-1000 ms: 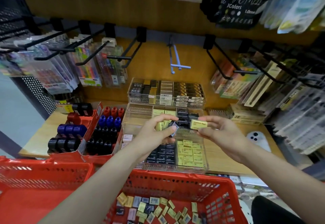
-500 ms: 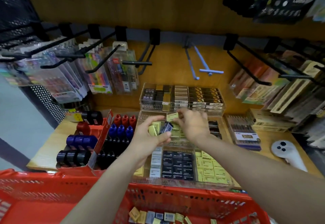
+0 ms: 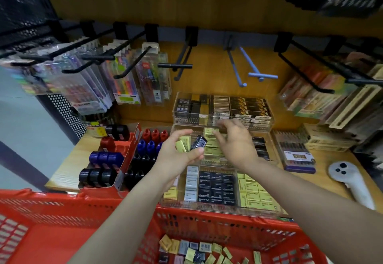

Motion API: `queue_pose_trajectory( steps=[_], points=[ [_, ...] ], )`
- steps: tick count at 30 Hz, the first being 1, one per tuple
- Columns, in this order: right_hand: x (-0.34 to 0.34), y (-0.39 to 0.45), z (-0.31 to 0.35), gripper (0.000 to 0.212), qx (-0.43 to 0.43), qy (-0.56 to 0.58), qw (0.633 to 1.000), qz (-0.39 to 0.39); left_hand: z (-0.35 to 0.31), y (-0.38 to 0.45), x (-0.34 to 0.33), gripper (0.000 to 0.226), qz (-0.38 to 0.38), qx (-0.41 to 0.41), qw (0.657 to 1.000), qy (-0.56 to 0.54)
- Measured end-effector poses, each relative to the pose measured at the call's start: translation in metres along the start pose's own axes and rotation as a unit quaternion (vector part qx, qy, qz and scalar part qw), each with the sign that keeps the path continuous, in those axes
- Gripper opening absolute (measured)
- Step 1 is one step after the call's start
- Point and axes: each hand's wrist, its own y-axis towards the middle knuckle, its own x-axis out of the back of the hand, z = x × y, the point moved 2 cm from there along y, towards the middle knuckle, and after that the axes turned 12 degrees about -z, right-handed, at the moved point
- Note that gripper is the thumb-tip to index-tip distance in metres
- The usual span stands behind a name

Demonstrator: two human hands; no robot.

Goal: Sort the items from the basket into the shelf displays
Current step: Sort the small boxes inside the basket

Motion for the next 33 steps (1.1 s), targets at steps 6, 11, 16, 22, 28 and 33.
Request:
queue_pose_trajectory(
  steps=[6,11,16,22,28,33],
  points=[
    [0.045,-0.034,0.001,0.032,-0.212,0.327,0.897,0.207,-0.020,-0.018,-0.020,0.049,0.063,-0.095,0.987,0.116],
    [0.080,-0.040,-0.024,0.012,-0.316,0.443,0.807,0.229,-0.026,-0.033,-0.038,0.044,0.123,-0.049,0.985,0.109],
    [0.115,-0.029,-0.072,0.018,-0.165,0.121,0.972,0.114,-0.026,-0.036,-0.047,0.035,0.067,0.036,0.995,0.060],
    [0.099,-0.006,-0.101,0.012,-0.085,0.001,0.996,0.015,-0.023,-0.033,-0.051,0.034,0.049,0.048,0.997,0.047],
    [0.068,0.012,-0.106,0.017,-0.057,-0.024,0.998,-0.008,-0.018,-0.023,-0.051,0.040,0.068,0.040,0.995,0.058],
    [0.060,0.011,-0.110,0.023,-0.007,-0.133,0.991,0.006,-0.011,-0.018,-0.052,0.039,0.061,0.037,0.995,0.071]
  ],
)
